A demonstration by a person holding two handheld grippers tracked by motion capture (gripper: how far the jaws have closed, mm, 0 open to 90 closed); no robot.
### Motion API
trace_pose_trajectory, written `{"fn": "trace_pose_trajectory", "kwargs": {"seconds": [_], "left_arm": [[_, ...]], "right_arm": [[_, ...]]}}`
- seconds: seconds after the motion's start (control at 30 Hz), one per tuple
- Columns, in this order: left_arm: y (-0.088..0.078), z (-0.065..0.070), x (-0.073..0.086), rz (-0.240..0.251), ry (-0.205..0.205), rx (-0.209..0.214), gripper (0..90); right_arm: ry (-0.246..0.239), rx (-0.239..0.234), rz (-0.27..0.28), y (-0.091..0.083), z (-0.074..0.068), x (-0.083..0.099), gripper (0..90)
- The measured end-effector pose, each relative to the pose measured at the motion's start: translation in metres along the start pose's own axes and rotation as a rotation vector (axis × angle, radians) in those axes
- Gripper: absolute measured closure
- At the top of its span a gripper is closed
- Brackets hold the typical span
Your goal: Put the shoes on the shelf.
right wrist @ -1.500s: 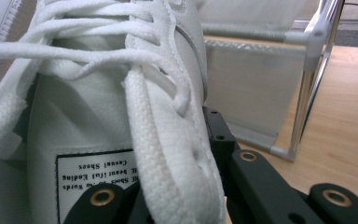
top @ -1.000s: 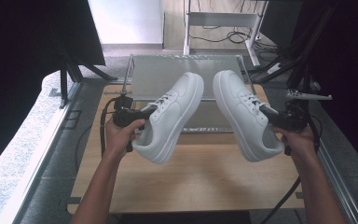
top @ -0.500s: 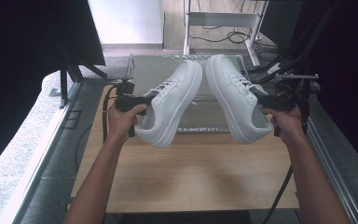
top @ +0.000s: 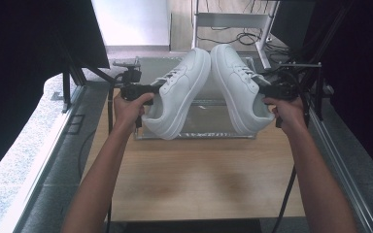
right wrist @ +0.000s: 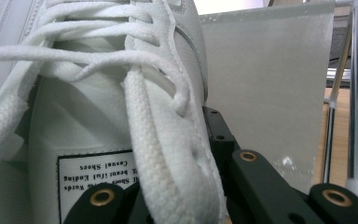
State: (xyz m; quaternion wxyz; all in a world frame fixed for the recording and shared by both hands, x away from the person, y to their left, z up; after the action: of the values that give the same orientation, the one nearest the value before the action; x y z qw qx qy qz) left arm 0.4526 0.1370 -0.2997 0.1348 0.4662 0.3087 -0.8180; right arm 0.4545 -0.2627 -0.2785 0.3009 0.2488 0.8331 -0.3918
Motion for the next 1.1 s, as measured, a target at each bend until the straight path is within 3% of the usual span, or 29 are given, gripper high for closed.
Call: {"fn": "trace_pose_trajectory", "kwargs": {"seconds": [0.23, 0.6, 0.67, 0.93, 1.03, 1.1], "left_arm": [[0.007, -0.016, -0.013, 0.003, -0.054, -0.025, 84.7], [0.005, -0.016, -0.030, 0.002, -0.042, -0.068, 84.7], [0.008, -0.016, -0.034, 0.013, -0.037, -0.103, 84.7], [0.020, -0.024, -0.040, 0.009, -0.081, -0.122, 84.6], [0.022, -0.026, -0.043, 0.008, -0.087, -0.132, 84.6], [0.026, -0.030, -0.050, 0.009, -0.096, -0.169, 84.6]], "right_arm": [[0.031, 0.023, 0.019, 0.013, -0.004, -0.015, 86.9], [0.055, 0.069, 0.027, 0.027, -0.009, -0.034, 86.9], [0.052, 0.078, 0.031, 0.029, -0.009, -0.035, 86.9], [0.088, 0.091, 0.033, 0.038, -0.007, -0.041, 86.9], [0.082, 0.107, 0.038, 0.041, -0.008, -0.044, 86.9], [0.087, 0.120, 0.047, 0.045, -0.010, -0.050, 86.9]]}}
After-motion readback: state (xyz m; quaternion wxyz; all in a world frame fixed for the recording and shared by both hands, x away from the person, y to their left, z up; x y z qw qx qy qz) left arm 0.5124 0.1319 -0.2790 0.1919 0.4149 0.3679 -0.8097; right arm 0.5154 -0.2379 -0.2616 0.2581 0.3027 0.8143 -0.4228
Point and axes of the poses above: each handheld gripper's, and its own axes: y roughly forward along the jaws, x roughly out of its underside, z roughly to its right, the point moved 2 cm from there along y, roughly forward along the jaws, and after that the axes turned 13 degrees about y, right-handed, at the moved point
